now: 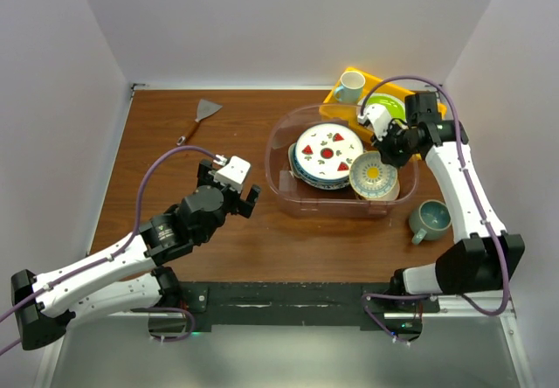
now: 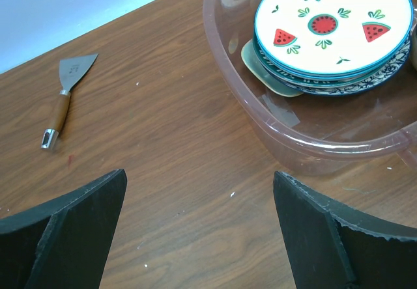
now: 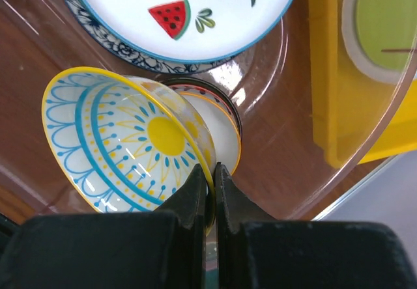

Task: Place the mixed dishes into the plastic bin
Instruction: Place the bowl in the plastic bin.

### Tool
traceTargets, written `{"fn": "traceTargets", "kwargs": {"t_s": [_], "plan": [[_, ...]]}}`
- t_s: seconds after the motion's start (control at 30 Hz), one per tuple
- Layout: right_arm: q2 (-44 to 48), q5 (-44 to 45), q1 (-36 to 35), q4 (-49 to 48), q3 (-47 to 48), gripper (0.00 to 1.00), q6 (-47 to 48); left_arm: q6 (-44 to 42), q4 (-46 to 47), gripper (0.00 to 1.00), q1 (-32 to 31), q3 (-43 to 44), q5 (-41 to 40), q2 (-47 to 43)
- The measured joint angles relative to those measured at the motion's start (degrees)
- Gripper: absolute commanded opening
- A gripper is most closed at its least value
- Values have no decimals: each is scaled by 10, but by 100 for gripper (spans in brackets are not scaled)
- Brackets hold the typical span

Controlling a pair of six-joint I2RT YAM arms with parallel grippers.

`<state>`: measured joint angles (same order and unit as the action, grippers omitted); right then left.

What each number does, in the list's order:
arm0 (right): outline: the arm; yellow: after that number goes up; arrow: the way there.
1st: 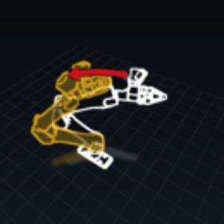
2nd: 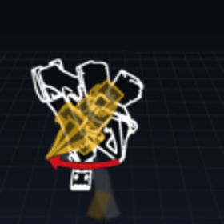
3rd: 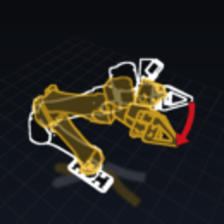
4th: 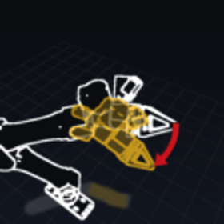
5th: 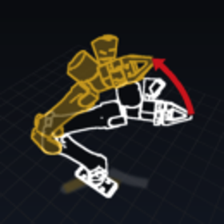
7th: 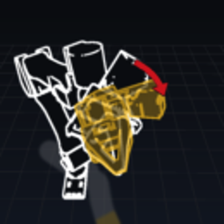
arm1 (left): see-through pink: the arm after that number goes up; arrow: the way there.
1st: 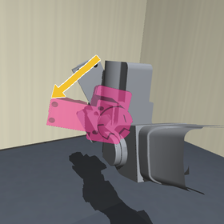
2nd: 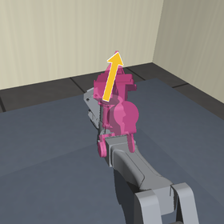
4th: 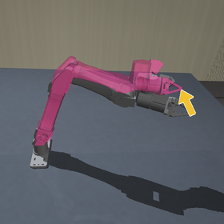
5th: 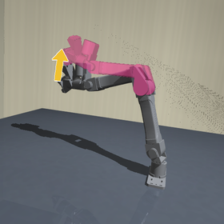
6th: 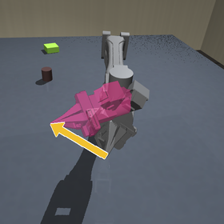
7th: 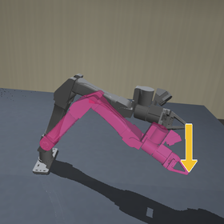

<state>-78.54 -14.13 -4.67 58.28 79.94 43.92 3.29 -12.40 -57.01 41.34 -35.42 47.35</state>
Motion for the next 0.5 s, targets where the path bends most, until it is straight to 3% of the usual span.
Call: {"fn": "traceTargets", "kwargs": {"t_s": [0.5], "plan": [[-55, 42, 21, -10, -17, 0, -3, 0, -1, 100, 0, 0, 0, 1]]}}
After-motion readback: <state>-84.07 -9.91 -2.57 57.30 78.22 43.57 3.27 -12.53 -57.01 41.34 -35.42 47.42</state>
